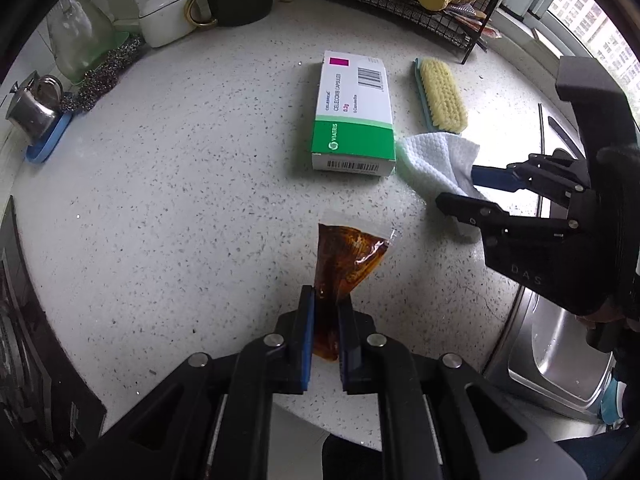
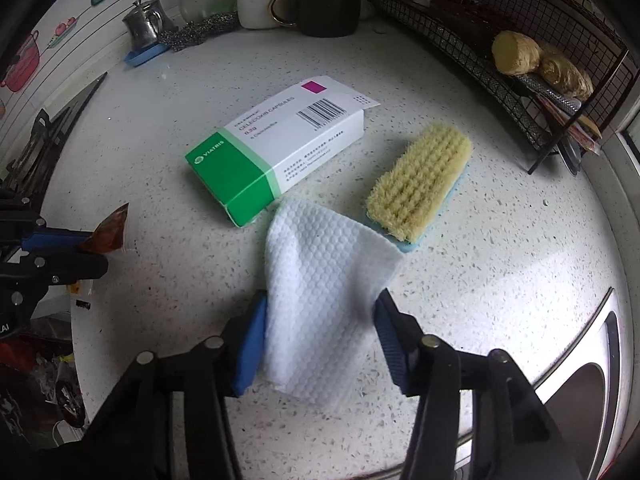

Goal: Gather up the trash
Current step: 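Grasp the white wipe with the right gripper while the left gripper holds the packet, then carry the packet with the left gripper while the right gripper carries the wipe to the bin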

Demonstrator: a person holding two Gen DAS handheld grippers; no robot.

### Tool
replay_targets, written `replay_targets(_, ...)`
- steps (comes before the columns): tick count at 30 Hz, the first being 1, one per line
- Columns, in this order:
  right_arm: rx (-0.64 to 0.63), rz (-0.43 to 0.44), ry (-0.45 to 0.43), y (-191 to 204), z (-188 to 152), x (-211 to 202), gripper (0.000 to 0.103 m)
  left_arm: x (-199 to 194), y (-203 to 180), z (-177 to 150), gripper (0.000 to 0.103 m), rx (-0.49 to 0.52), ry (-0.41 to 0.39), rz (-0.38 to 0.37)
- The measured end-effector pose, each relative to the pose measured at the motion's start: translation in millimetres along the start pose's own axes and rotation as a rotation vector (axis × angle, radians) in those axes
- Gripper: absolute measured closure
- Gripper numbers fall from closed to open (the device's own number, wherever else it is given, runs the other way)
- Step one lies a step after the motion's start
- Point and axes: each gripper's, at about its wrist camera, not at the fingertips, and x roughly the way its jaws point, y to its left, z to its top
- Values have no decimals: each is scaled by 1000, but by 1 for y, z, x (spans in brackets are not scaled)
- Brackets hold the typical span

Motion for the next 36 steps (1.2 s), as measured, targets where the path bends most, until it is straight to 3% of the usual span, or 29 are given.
replay_targets(2, -13, 24, -4, 8, 0, 0, 84, -10, 3, -11, 94, -2, -12, 4)
replay_targets(5, -23, 5, -3, 22, 0, 4, 88, -25, 7, -26, 94, -6, -28, 4)
replay_targets(10, 75, 39, 34, 35, -13, -6, 89, -47, 10, -54, 94, -8, -63, -9)
replay_targets(25, 78, -2, -45, 139, -90, -103, 89, -110, 9, -160, 94, 44, -167, -31)
replay_targets(36, 71, 42, -41, 203, -140, -116, 89, -119, 36, -252, 94, -2, -156, -31)
